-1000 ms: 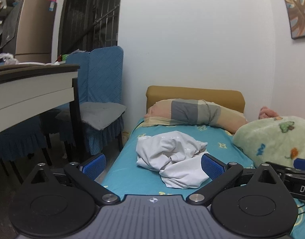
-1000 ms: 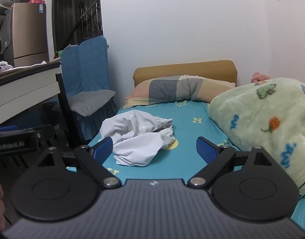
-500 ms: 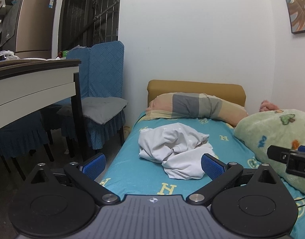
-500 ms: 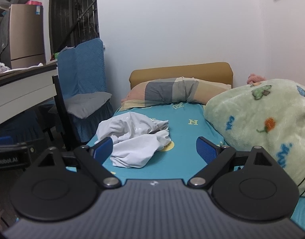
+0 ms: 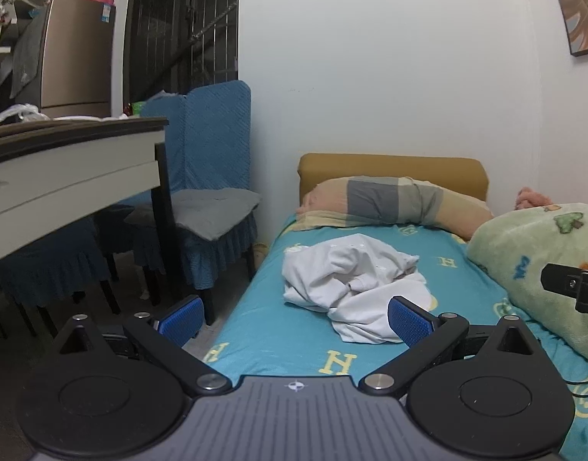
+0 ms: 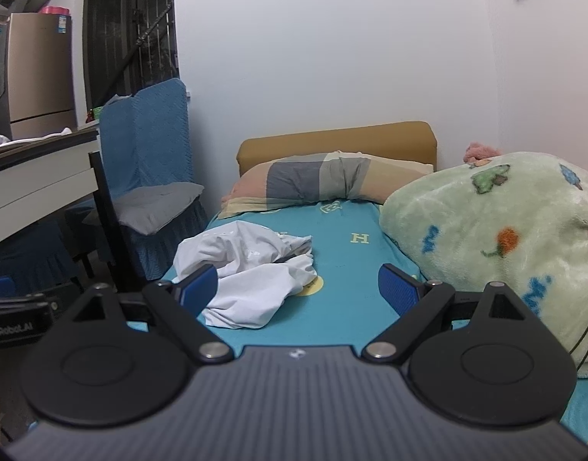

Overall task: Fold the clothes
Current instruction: 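Move the left gripper toward the crumpled white T-shirt on the bed, then close the left gripper on the white T-shirt fabric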

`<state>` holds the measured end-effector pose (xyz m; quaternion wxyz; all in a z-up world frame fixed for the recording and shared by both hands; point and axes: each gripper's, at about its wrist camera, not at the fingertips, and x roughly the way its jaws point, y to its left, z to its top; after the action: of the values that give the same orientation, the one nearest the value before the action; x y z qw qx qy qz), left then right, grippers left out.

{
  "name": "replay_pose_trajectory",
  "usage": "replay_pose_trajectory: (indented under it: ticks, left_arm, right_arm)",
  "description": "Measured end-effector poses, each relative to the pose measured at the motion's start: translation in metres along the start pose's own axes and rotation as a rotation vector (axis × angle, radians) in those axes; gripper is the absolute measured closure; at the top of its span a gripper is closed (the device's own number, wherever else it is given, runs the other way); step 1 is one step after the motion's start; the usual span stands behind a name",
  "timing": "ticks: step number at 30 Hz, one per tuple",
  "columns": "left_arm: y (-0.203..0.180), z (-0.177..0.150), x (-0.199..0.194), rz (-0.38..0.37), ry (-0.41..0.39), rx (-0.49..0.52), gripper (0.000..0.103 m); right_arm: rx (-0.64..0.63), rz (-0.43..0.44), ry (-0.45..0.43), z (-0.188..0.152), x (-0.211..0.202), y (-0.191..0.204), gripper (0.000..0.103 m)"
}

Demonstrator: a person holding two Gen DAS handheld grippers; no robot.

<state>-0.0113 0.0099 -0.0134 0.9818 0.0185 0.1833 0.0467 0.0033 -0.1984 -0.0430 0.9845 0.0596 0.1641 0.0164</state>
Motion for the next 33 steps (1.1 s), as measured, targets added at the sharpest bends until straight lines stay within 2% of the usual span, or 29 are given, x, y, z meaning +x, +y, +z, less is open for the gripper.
replay_pose_trajectory:
  ticks: [7, 11, 13, 16, 20, 23, 27, 28, 30, 31, 33]
  left_arm:
    - [-0.001, 0.001, -0.001, -0.002, -0.005, 0.013, 0.0]
    - [0.005, 0.003, 0.0, -0.024, 0.008, -0.023, 0.0]
    - [0.009, 0.004, 0.004, -0.044, 0.025, -0.054, 0.0]
    - [0.01, 0.009, 0.02, -0.064, 0.074, -0.068, 0.0]
    - [0.011, 0.019, 0.064, -0.079, 0.174, -0.08, 0.001]
    - [0.007, 0.024, 0.108, -0.104, 0.233, -0.089, 0.01]
    - [-0.003, 0.024, 0.171, -0.152, 0.263, -0.116, 0.014]
    - [-0.007, 0.022, 0.19, -0.147, 0.288, -0.125, 0.015]
    - [-0.012, 0.015, 0.226, -0.147, 0.342, -0.153, 0.025]
    - [-0.014, 0.011, 0.242, -0.144, 0.358, -0.156, 0.026]
    - [-0.02, 0.0, 0.272, -0.118, 0.363, -0.121, 0.029]
  right_arm:
    - [0.014, -0.01, -0.008, 0.002, 0.0, -0.004, 0.011]
    - [0.037, 0.007, -0.003, 0.002, 0.0, -0.009, 0.011]
    - [0.055, 0.022, 0.001, 0.002, 0.0, -0.012, 0.011]
    - [0.044, -0.011, 0.012, 0.001, 0.002, -0.013, 0.011]
    - [0.078, -0.034, 0.043, -0.003, 0.005, -0.017, 0.011]
    - [0.097, -0.045, 0.05, -0.007, 0.009, -0.02, 0.011]
    - [0.143, -0.051, 0.082, -0.01, 0.023, -0.027, 0.011]
    - [0.158, -0.053, 0.093, -0.011, 0.027, -0.029, 0.011]
    - [0.185, -0.056, 0.115, -0.013, 0.035, -0.033, 0.011]
    - [0.173, -0.059, 0.117, -0.015, 0.041, -0.033, 0.011]
    - [0.15, -0.063, 0.121, -0.02, 0.052, -0.032, 0.011]
